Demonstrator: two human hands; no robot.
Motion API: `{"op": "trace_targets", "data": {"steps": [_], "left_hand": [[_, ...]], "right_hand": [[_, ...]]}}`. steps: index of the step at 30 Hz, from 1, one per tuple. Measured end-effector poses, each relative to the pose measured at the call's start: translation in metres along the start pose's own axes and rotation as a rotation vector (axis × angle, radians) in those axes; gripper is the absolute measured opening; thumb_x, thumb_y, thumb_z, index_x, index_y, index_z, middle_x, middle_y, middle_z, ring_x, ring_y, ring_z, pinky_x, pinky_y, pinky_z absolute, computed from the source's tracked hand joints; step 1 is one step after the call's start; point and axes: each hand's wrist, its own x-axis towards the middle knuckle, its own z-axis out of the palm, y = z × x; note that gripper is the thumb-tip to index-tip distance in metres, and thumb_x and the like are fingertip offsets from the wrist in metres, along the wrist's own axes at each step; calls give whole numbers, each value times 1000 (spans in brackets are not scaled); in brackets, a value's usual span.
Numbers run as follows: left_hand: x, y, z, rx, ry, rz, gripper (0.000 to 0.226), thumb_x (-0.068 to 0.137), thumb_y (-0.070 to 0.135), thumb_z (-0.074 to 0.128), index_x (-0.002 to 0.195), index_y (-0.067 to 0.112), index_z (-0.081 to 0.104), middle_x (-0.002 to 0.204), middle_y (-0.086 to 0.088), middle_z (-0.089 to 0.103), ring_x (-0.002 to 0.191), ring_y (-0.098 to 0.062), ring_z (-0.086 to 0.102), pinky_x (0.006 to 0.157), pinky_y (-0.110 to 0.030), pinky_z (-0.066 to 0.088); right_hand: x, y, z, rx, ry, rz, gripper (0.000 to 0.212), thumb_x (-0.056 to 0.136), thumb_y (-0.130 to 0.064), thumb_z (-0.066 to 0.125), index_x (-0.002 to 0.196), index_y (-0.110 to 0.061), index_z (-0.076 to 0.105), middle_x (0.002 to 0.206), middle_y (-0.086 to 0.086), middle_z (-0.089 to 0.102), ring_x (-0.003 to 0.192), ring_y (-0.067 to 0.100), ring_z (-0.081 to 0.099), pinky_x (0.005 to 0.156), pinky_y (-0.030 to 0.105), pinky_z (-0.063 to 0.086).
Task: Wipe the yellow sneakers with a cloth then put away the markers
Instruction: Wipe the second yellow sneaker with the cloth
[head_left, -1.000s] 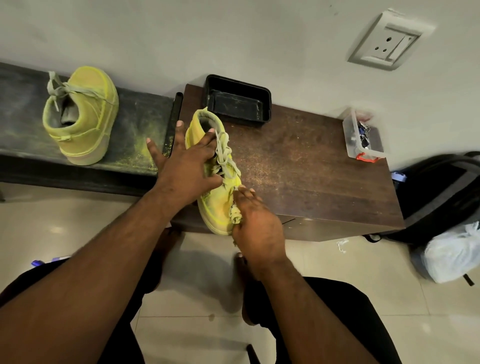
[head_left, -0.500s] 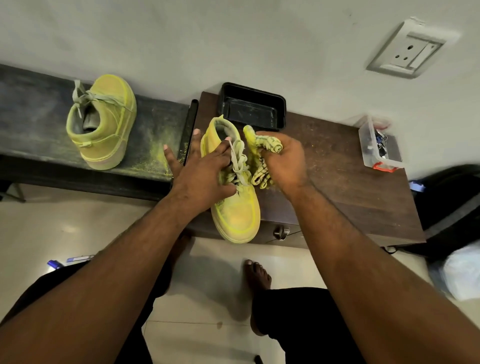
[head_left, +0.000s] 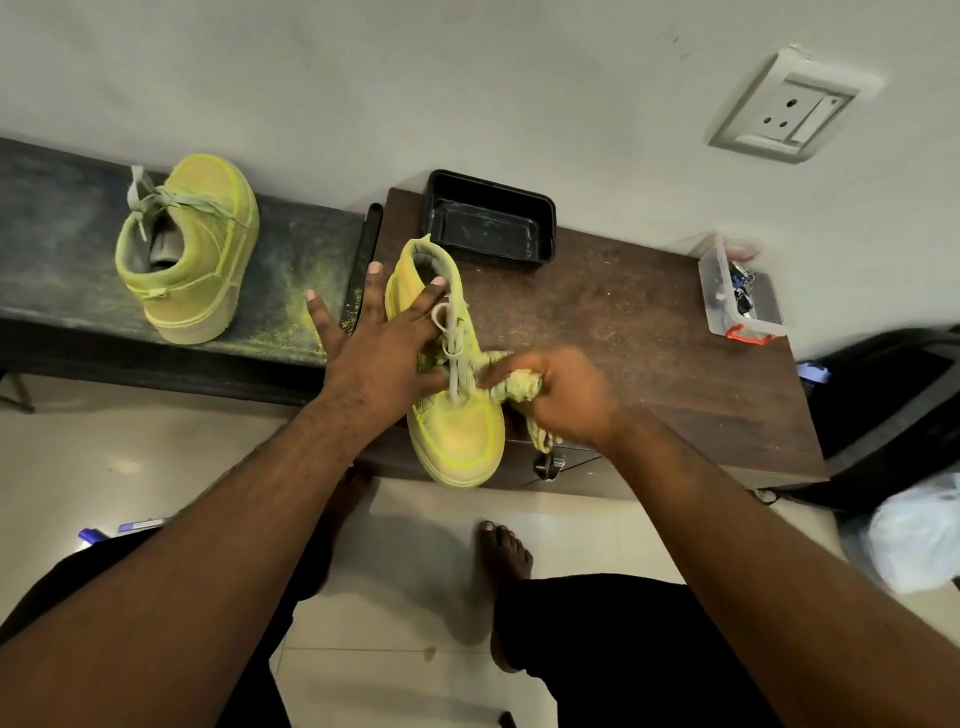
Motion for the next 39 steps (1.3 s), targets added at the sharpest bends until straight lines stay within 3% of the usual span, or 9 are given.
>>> {"op": "trace_targets", "data": {"steps": [3,6,13,17,25,28,31,34,39], "left_hand": [[0,0,-1,-29,-6,2,76,81,50,61,146,44,22,155,28,-5,144,-24,-23,101,-74,-11],[-1,-4,-5,-180,19,-1,74,78,45,64,144,43,30,155,29,4,145,-19,-20,103,-69,-16],[-12,8,-11,-434,432,-91,45,85,50,47,123,32,62,135,13,55,134,-12,38,110,-55,9],[-12,17,-6,-321,423,-166,48,87,58,54,122,26,64,132,10,58,120,-19,50,97,-41,24],[-10,5,-13,-564,351,-120,38,83,33,71,118,18,68,127,6,62,113,-11,60,101,-28,45],[-10,5,-14,-676,337,-138,34,80,28,74,112,17,71,122,6,66,108,-7,62,98,-30,48],[-9,5,-13,-704,340,-163,31,79,26,75,109,17,72,119,7,67,104,-5,63,96,-27,49],[-7,4,-13,-748,322,-195,29,78,25,76,106,18,73,116,10,68,99,-1,63,89,-21,50],[-2,-2,-8,-712,318,-205,25,78,25,76,102,19,74,112,15,69,92,6,59,80,-15,47]], "right_hand": [[-17,0,3,-242,-185,-173,54,67,8,53,103,-27,73,109,-9,70,106,12,60,94,38,48],[-23,-13,-13,-309,-304,-147,50,71,6,54,107,-24,72,110,-8,70,104,9,61,95,33,48],[-28,-26,9,-289,176,7,63,71,11,56,125,-22,63,131,-3,60,125,16,49,105,35,42],[-36,-44,49,-374,-20,-41,69,73,7,54,137,-18,51,145,1,47,140,22,33,113,31,30],[-60,-36,9,-197,-278,-83,65,66,10,49,119,-24,67,126,-8,64,117,6,58,100,30,46],[-57,-26,-16,-60,-91,40,50,78,10,60,115,-24,69,119,-6,67,99,-10,60,88,8,47],[-35,-23,-23,-45,208,117,46,83,5,61,118,-25,67,116,-6,68,92,-3,63,72,-1,43],[-2,-26,-8,-51,367,75,58,78,11,57,125,-22,63,127,-3,62,106,3,58,88,10,48],[10,-18,39,-152,279,-99,74,68,15,57,135,-14,52,143,5,48,132,14,42,110,23,30]]}}
